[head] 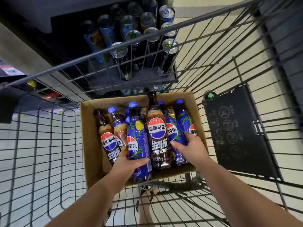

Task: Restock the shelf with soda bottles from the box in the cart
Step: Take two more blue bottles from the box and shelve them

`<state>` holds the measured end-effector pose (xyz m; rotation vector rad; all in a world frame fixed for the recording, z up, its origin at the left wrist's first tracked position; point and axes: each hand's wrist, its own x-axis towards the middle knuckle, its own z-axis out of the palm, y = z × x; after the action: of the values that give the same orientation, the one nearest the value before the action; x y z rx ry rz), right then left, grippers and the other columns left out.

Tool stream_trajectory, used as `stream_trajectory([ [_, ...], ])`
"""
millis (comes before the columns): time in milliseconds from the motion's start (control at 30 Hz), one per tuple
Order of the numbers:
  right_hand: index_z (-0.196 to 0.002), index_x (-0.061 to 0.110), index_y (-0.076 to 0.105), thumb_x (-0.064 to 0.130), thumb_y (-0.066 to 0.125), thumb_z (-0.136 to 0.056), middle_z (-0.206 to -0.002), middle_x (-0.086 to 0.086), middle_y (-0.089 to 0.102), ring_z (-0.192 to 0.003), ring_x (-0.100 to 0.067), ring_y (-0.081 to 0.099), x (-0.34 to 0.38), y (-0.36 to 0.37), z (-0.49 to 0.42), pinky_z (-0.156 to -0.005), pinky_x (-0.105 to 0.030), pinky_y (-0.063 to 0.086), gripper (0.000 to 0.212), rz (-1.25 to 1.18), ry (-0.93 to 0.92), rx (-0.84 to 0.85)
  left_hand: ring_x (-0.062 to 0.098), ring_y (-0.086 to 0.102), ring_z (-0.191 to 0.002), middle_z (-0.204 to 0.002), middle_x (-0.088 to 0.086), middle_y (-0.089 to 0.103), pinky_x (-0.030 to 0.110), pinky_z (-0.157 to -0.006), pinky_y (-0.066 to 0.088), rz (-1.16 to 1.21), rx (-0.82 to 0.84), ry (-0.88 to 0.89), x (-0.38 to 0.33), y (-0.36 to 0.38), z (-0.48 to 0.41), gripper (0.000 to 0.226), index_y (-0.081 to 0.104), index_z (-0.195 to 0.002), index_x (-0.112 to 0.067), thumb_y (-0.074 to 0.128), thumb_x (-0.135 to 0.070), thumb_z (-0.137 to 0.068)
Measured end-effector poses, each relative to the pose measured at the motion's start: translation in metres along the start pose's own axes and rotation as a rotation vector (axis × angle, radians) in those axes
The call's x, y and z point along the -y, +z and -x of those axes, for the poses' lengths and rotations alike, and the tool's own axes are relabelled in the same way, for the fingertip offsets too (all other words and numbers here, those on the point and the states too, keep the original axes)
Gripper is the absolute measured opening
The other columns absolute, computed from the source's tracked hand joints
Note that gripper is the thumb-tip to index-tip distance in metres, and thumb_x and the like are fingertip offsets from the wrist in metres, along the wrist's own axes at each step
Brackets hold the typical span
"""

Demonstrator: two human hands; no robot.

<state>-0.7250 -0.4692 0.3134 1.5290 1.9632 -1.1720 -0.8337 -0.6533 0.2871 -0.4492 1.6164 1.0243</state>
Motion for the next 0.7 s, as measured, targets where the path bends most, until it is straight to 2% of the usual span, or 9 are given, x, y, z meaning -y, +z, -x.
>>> stream_trajectory([
  [133, -0.123, 0.017, 0.054, 0.049, 0.077, -0.062, -0.117, -0.005, 0.059, -0.097, -0.022, 0.063, -0.004, -0.001, -0.007, -0.088, -0.041, 0.054, 0.073, -0.079, 0.062, 0.047, 0.021, 0.064, -0.092, -0.104, 0.002, 0.065, 0.033, -0.064, 0.053, -0.025, 0.036, 0.024, -0.003, 0.0, 0.007, 0.06, 0.047, -0.116, -0.018, 0.081, -0.012, -0.066],
  [233, -0.109, 0.011, 0.058, 0.034, 0.082, -0.064, -0.104, -0.004, 0.065, -0.09, -0.021, 0.064, -0.006, -0.002, -0.005, -0.075, -0.034, 0.055, 0.055, -0.171, 0.172, 0.089, 0.019, 0.066, -0.085, -0.1, 0.002, 0.067, 0.029, -0.058, 0.051, -0.037, 0.048, 0.026, -0.005, -0.005, 0.01, 0.056, 0.05, -0.114, -0.017, 0.08, -0.013, -0.067],
  [300, -0.11, 0.009, 0.057, 0.029, 0.083, -0.063, -0.103, -0.006, 0.067, -0.089, -0.021, 0.066, -0.004, -0.002, -0.003, -0.071, -0.032, 0.055, 0.057, -0.223, 0.236, 0.155, 0.022, 0.068, -0.085, -0.104, 0.006, 0.068, 0.029, -0.058, 0.051, -0.043, 0.043, 0.009, -0.007, -0.008, 0.01, 0.059, 0.049, -0.115, -0.016, 0.081, -0.012, -0.065],
  [367, -0.115, 0.009, 0.051, 0.025, 0.081, -0.064, -0.106, -0.008, 0.064, -0.091, -0.021, 0.064, 0.0, -0.003, -0.002, -0.067, -0.03, 0.052, 0.061, -0.252, 0.269, 0.192, 0.025, 0.068, -0.085, -0.105, 0.009, 0.068, 0.033, -0.061, 0.054, -0.039, 0.036, -0.002, -0.009, -0.009, 0.009, 0.065, 0.048, -0.114, -0.015, 0.085, -0.012, -0.06],
  [467, -0.116, 0.008, 0.044, 0.022, 0.075, -0.071, -0.098, -0.004, 0.059, -0.082, -0.015, 0.059, 0.005, -0.005, -0.004, -0.052, -0.023, 0.041, 0.056, -0.334, 0.279, 0.178, 0.031, 0.07, -0.089, -0.106, 0.011, 0.069, 0.05, -0.079, 0.056, -0.004, 0.033, -0.012, -0.01, -0.008, 0.007, 0.091, 0.048, -0.116, -0.015, 0.092, -0.021, -0.036],
  [533, -0.124, 0.01, 0.038, 0.035, 0.076, -0.071, -0.107, -0.004, 0.058, -0.087, -0.017, 0.06, 0.005, -0.003, -0.004, -0.054, -0.025, 0.043, 0.07, -0.415, 0.295, 0.176, 0.031, 0.069, -0.09, -0.107, 0.011, 0.068, 0.051, -0.082, 0.055, 0.002, 0.029, -0.001, -0.009, -0.009, 0.007, 0.089, 0.047, -0.117, -0.015, 0.091, -0.018, -0.04],
  [600, -0.129, 0.011, 0.035, 0.045, 0.079, -0.065, -0.117, -0.005, 0.057, -0.097, -0.021, 0.06, 0.002, 0.001, -0.004, -0.063, -0.029, 0.05, 0.085, -0.448, 0.304, 0.176, 0.031, 0.069, -0.091, -0.107, 0.011, 0.068, 0.05, -0.082, 0.056, 0.008, 0.043, 0.0, -0.008, -0.01, 0.007, 0.078, 0.048, -0.117, -0.016, 0.089, -0.013, -0.051],
  [700, -0.125, 0.014, 0.04, 0.045, 0.082, -0.06, -0.114, -0.005, 0.06, -0.096, -0.022, 0.063, 0.0, 0.006, -0.004, -0.071, -0.034, 0.054, 0.083, -0.488, 0.29, 0.18, 0.029, 0.069, -0.093, -0.105, 0.009, 0.071, 0.05, -0.084, 0.055, -0.021, 0.072, 0.001, -0.009, -0.012, 0.007, 0.079, 0.054, -0.113, -0.019, 0.091, -0.023, -0.042],
])
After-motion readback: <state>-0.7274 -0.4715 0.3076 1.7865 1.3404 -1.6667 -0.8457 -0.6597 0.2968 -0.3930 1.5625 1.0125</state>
